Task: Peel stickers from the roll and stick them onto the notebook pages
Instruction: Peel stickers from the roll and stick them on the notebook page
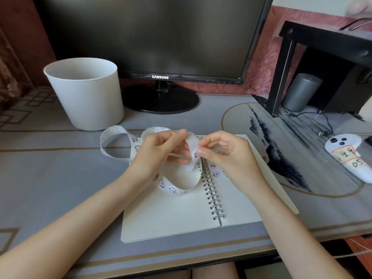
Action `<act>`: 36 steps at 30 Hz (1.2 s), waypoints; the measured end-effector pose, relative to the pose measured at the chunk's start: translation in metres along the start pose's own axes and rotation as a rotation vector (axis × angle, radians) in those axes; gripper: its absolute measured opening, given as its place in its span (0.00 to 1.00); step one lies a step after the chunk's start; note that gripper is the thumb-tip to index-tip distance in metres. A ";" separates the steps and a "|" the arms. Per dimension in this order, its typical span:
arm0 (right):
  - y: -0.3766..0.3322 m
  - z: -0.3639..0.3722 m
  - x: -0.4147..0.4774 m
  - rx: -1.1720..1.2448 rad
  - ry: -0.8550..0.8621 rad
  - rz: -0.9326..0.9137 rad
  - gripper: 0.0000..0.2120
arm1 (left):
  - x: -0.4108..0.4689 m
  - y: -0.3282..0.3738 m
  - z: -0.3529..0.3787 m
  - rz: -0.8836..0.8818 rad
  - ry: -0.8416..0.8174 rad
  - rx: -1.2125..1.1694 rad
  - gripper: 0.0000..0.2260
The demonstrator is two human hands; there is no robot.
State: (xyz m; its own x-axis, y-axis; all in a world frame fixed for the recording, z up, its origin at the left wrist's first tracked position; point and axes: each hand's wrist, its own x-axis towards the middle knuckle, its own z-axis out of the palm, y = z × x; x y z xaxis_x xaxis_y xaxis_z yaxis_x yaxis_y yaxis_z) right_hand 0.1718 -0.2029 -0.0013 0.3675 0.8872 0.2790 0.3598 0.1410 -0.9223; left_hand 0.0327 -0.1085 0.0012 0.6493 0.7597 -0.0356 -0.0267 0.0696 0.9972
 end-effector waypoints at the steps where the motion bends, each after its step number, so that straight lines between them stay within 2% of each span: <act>1: 0.001 0.000 0.001 0.019 0.025 -0.008 0.07 | 0.000 0.000 0.000 0.000 -0.022 0.007 0.13; 6: 0.002 0.000 0.002 0.033 0.076 -0.025 0.06 | -0.001 -0.002 0.001 0.032 -0.089 0.042 0.03; 16: 0.007 0.003 0.000 -0.025 0.134 -0.048 0.06 | 0.001 -0.007 0.001 0.110 -0.074 0.066 0.04; 24: 0.010 0.006 -0.001 -0.097 0.138 -0.072 0.06 | 0.003 -0.009 0.001 0.084 -0.061 0.045 0.04; 36: 0.010 0.006 -0.002 -0.027 0.135 -0.095 0.07 | 0.003 -0.008 0.000 0.049 -0.064 0.062 0.06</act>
State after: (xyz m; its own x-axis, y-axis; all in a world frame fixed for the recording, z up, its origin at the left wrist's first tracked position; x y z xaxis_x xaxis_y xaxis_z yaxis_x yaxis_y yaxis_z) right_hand 0.1692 -0.2008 -0.0125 0.4419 0.8030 0.3998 0.4205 0.2082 -0.8831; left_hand 0.0350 -0.1068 -0.0073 0.6957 0.7182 0.0152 -0.0137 -0.0079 0.9999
